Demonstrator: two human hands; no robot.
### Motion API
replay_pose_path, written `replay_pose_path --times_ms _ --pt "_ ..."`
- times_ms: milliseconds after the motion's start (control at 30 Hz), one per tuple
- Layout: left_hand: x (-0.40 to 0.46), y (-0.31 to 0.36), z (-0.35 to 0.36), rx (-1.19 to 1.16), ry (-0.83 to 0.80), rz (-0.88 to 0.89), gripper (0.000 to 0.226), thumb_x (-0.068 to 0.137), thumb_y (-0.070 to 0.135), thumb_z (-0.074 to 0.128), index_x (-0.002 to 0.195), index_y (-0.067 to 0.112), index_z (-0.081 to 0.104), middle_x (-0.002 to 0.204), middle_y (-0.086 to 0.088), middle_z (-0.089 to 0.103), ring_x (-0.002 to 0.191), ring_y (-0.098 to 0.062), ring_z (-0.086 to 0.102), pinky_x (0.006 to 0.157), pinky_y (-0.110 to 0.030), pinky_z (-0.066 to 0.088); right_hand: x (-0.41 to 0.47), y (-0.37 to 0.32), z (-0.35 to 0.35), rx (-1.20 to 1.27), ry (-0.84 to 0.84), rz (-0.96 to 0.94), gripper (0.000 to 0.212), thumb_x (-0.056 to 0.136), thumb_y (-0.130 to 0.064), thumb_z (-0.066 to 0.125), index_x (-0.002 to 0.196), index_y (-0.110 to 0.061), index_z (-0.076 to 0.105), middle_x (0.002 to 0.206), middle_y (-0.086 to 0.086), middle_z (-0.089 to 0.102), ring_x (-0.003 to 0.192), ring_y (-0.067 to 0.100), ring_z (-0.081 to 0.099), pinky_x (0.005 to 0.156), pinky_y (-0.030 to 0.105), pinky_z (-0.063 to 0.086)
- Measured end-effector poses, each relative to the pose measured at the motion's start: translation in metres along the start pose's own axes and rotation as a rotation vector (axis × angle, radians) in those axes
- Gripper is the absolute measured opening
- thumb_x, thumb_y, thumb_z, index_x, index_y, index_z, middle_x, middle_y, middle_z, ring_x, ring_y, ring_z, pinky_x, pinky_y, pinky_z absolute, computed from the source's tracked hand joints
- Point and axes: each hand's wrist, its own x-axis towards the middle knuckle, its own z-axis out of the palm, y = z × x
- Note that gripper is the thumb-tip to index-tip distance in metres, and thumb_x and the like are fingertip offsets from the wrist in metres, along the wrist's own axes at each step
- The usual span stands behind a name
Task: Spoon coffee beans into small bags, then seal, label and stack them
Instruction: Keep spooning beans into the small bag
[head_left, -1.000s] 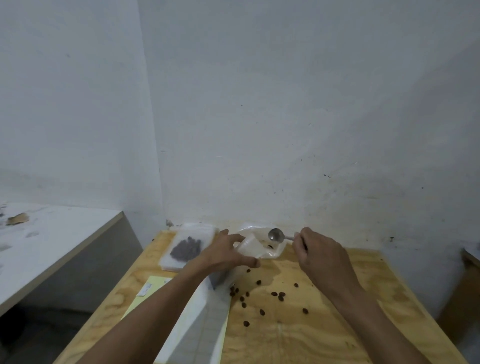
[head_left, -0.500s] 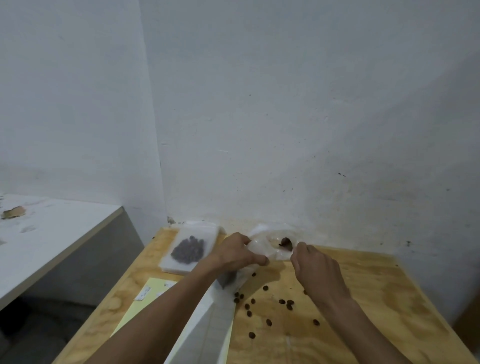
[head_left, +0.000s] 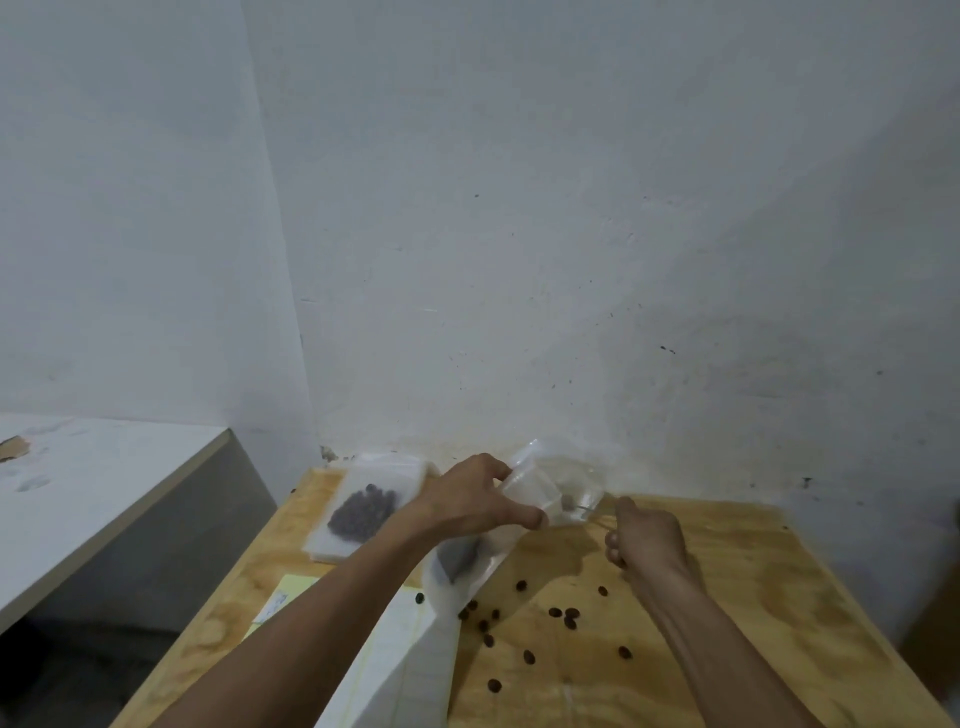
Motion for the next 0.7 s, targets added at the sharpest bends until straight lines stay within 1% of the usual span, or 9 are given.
replay_pose_path --times_ms 100,167,300,367,433,467,533,600,700 --pt "0.003 -0.012 0.0 -0.011 0.033 -0.031 0.036 0.068 0.048 0.084 0.094 0.024 0.075 0.088 0.009 0.073 0.079 -0.005 0.066 0.065 -0.023 0.047 -0.009 0.007 -0.011 0.005 -0.023 -0.085 0.03 0.101 -0.018 0.048 0.072 -0.011 0.044 0.067 0.012 0.044 0.048 0.018 0.037 0.037 0.017 0.026" --pt "0.005 -0.022 0.002 -0.016 0.042 -0.044 0.042 0.068 0.049 0.084 0.099 0.022 0.075 0.091 0.008 0.074 0.082 -0.006 0.067 0.065 -0.022 0.047 -0.015 0.006 -0.02 -0.008 -0.013 -0.142 0.032 0.101 -0.017 0.048 0.07 -0.012 0.041 0.065 0.01 0.041 0.048 0.018 0.035 0.035 0.014 0.022" --pt "0.003 -0.031 0.005 -0.007 0.047 -0.059 0.064 0.068 0.05 0.086 0.12 0.019 0.066 0.112 0.007 0.066 0.096 -0.012 0.063 0.072 -0.021 0.048 -0.028 -0.005 -0.037 -0.06 -0.03 -0.248 0.041 0.1 -0.015 0.049 0.061 -0.013 0.036 0.046 -0.003 0.03 0.046 0.018 0.03 0.047 0.025 0.023" --pt "-0.001 -0.029 0.006 0.006 0.039 -0.042 0.073 0.062 0.056 0.086 0.123 0.022 0.066 0.117 0.006 0.063 0.103 -0.015 0.062 0.083 -0.029 0.055 -0.034 -0.01 -0.046 -0.07 -0.046 -0.28 0.045 0.1 -0.015 0.05 0.059 -0.015 0.032 0.043 -0.007 0.025 0.048 0.017 0.029 0.05 0.028 0.022" --pt "-0.005 -0.03 0.007 0.026 0.04 -0.019 0.086 0.052 0.068 0.085 0.125 0.026 0.066 0.12 0.007 0.062 0.109 -0.017 0.061 0.091 -0.038 0.057 -0.038 -0.015 -0.057 -0.072 -0.052 -0.298 0.042 0.1 -0.015 0.051 0.062 -0.014 0.033 0.049 -0.001 0.025 0.05 0.017 0.028 0.05 0.027 0.021" --pt "-0.007 -0.032 0.008 0.037 0.045 -0.014 0.092 0.051 0.071 0.084 0.129 0.028 0.064 0.122 0.007 0.059 0.112 -0.018 0.06 0.094 -0.039 0.056 -0.039 -0.018 -0.062 -0.073 -0.053 -0.303 0.038 0.1 -0.015 0.051 0.065 -0.013 0.035 0.055 0.005 0.026 0.053 0.018 0.03 0.049 0.027 0.021" --pt "-0.015 -0.03 0.008 0.055 0.045 -0.014 0.09 0.06 0.064 0.086 0.137 0.027 0.055 0.131 0.008 0.049 0.12 -0.018 0.052 0.099 -0.037 0.05 -0.043 -0.024 -0.07 -0.061 -0.071 -0.318 0.031 0.098 -0.014 0.051 0.071 -0.012 0.036 0.067 0.01 0.025 0.057 0.02 0.029 0.048 0.025 0.02" --pt "-0.022 -0.029 0.009 0.062 0.042 -0.016 0.089 0.069 0.054 0.086 0.145 0.027 0.047 0.142 0.004 0.038 0.127 -0.021 0.046 0.104 -0.037 0.046 -0.047 -0.03 -0.076 -0.029 -0.107 -0.334 0.028 0.096 -0.013 0.053 0.072 -0.012 0.038 0.07 0.01 0.024 0.056 0.018 0.028 0.048 0.025 0.02" --pt "-0.031 -0.024 0.011 0.04 0.052 0.012 0.095 0.065 0.058 0.086 0.146 0.03 0.046 0.156 0.001 0.027 0.135 -0.025 0.043 0.11 -0.044 0.044 -0.06 -0.043 -0.078 -0.029 -0.168 -0.384 0.027 0.094 -0.013 0.054 0.07 -0.014 0.039 0.068 0.009 0.025 0.051 0.016 0.03 0.047 0.024 0.022"
